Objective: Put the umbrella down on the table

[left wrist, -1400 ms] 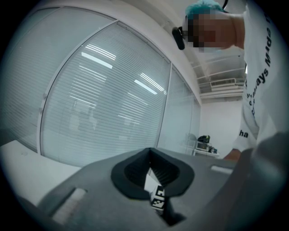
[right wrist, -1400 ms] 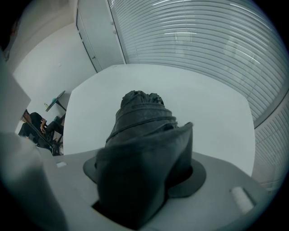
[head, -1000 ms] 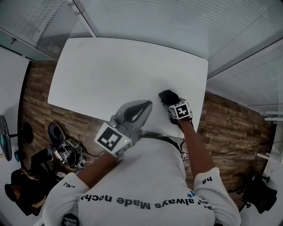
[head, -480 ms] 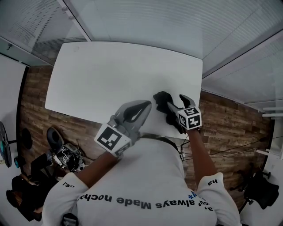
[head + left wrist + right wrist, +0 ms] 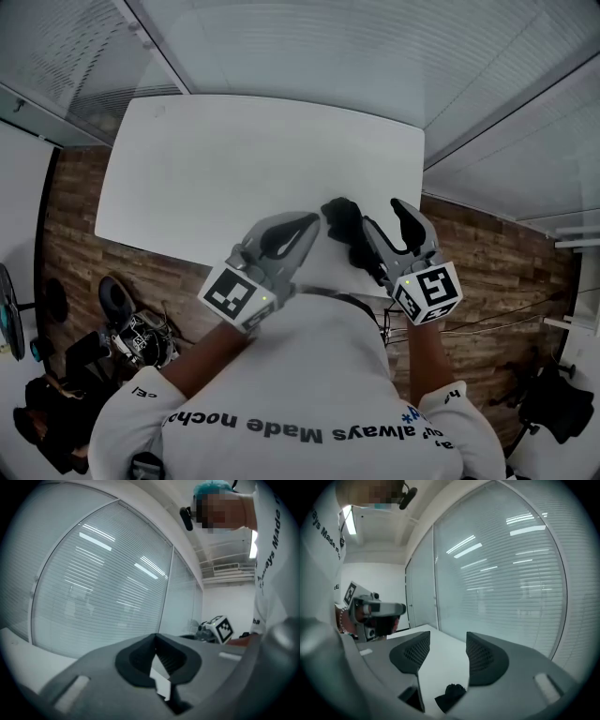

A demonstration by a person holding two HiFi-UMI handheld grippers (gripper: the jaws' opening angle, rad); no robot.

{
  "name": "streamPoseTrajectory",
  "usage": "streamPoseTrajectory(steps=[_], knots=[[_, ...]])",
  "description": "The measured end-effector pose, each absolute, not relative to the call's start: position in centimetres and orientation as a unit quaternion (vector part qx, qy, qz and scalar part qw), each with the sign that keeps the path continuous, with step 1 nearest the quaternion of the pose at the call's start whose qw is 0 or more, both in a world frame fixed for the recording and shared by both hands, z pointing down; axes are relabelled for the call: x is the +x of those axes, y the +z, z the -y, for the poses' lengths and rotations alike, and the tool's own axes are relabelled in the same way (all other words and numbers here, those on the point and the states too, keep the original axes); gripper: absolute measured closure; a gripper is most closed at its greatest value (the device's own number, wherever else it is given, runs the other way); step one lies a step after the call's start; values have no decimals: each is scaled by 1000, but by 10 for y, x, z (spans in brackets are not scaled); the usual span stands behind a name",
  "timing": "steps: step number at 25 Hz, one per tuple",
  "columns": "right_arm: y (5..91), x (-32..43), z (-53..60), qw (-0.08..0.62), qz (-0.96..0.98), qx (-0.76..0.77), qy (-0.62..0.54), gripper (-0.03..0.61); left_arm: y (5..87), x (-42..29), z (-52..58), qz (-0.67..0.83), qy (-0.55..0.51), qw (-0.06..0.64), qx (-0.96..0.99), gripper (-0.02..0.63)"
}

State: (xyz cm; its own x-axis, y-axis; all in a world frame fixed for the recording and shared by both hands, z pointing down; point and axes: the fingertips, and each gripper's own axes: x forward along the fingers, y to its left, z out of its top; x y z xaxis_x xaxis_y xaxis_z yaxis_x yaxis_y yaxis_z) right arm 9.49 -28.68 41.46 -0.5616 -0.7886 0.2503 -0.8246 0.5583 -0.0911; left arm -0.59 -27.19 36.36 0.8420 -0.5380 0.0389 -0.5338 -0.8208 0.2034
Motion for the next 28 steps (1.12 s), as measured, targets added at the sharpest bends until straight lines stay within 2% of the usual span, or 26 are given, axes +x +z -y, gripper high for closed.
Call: streamPoseTrajectory(steps=[3, 7, 14, 28], knots=[[381, 92, 272, 62, 883, 460, 66, 351, 361, -5, 272, 281, -13, 100, 954, 611], [348, 86, 251, 35, 889, 456, 41, 410, 350, -2, 267, 277, -21, 95, 956, 612], [327, 75, 229, 13, 889, 458, 21, 499, 335, -1, 263, 272, -35, 85, 958, 612], [323, 74, 218, 15, 887, 462, 14, 512, 331, 0, 253, 272, -40, 83, 958, 612]])
